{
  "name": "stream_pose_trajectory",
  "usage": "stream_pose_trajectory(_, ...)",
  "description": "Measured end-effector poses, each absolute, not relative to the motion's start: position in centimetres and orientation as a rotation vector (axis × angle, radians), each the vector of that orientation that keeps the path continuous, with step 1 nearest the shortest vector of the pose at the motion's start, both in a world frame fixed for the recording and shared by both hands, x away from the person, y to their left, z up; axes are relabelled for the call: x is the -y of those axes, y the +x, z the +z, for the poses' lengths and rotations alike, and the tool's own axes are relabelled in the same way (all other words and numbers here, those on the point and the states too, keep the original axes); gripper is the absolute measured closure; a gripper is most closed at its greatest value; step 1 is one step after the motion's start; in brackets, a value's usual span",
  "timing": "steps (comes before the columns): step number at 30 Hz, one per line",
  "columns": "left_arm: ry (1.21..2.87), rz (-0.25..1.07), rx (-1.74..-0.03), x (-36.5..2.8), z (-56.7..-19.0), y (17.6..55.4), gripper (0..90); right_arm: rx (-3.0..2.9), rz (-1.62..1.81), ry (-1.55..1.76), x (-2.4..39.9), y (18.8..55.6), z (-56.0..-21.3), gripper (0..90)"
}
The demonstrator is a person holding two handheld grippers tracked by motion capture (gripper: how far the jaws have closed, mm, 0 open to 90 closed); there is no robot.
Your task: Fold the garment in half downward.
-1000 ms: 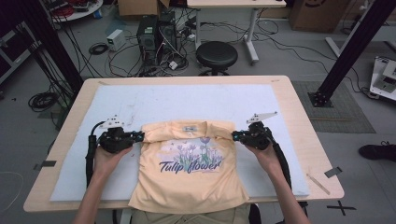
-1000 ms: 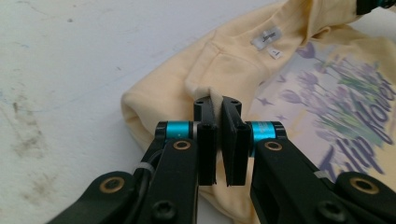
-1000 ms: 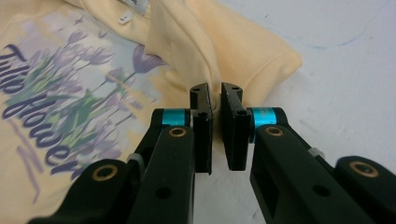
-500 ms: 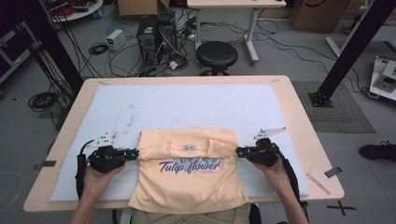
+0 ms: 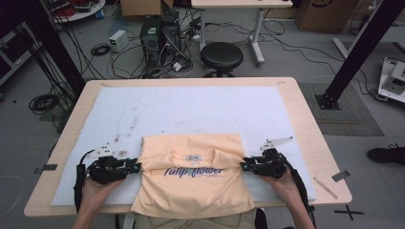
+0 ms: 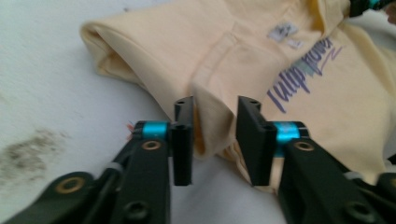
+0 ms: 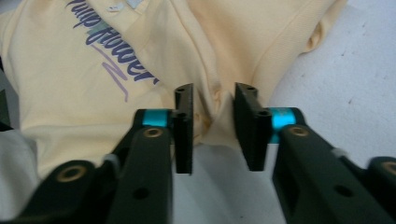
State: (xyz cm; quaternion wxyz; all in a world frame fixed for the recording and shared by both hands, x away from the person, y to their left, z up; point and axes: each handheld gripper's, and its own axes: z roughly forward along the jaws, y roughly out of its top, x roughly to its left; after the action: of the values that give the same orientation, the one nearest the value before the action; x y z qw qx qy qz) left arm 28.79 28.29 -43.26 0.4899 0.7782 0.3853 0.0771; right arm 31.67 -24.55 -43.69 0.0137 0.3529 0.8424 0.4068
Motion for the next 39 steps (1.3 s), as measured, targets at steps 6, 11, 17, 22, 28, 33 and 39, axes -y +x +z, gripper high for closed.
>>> stream_pose_trajectory(6, 1.888, 0.220, -0.863, -26.4, -40.3, 30.3, 57.7, -2.582, 1.297, 1.013, 23.1, 31.8, -41.4, 54.7)
stream_pose_trajectory(11, 1.973, 0.190, -0.868, -23.2, -40.6, 32.6, 56.5, -2.607, 1.270, 0.970, 20.8, 32.9, -40.8, 54.0)
stream_pose_trajectory(17, 2.041, 0.125, -0.916, -21.7, -42.0, 34.1, 55.1, -2.637, 1.222, 0.957, 19.0, 33.6, -41.4, 52.9)
stream_pose_trajectory(22, 2.078, 0.059, -0.945, -21.9, -42.9, 34.6, 66.5, -2.673, 1.181, 0.992, 18.7, 34.2, -42.4, 60.9)
stream_pose_trajectory(28, 2.076, 0.073, -0.861, -22.0, -42.1, 33.4, 84.5, -2.696, 1.218, 0.938, 19.2, 33.2, -42.5, 81.8)
stream_pose_trajectory(33, 2.025, 0.082, -0.804, -22.7, -41.4, 30.7, 85.1, -2.687, 1.265, 0.925, 19.9, 31.7, -42.2, 82.4)
stream_pose_trajectory(39, 2.013, 0.065, -0.778, -23.1, -41.7, 28.5, 85.2, -2.706, 1.272, 0.911, 20.5, 30.1, -42.7, 82.3)
